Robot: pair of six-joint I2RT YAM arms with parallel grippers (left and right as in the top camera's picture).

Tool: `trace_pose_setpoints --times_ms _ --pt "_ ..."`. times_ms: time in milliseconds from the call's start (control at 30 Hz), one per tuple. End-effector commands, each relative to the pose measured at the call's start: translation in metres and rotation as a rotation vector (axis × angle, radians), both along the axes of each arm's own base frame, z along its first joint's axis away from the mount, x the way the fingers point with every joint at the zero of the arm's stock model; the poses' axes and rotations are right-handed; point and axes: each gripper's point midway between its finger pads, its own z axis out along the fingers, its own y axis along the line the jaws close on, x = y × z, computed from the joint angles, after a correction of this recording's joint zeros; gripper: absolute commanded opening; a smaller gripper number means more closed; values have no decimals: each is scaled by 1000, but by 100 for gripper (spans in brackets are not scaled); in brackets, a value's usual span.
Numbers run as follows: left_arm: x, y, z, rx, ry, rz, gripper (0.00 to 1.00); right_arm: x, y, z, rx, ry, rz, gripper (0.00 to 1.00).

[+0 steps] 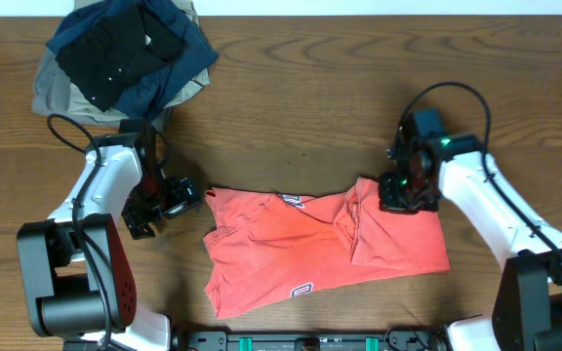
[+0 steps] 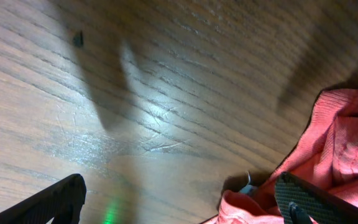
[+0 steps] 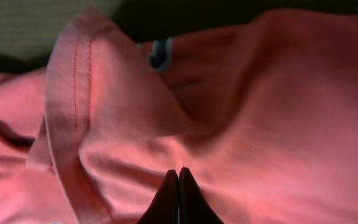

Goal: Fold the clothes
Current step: 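Release the shirt and move the right gripper away to the right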

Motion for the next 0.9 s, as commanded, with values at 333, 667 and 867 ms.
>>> trace_pose_setpoints --times_ms 333,667,867 --pt "5 2 7 10 -21 16 98 5 64 -23 103 -128 51 11" --pt "4 2 7 10 -17 16 98 14 92 6 230 -136 96 6" --pt "4 2 7 10 -18 16 98 31 110 90 363 -175 177 28"
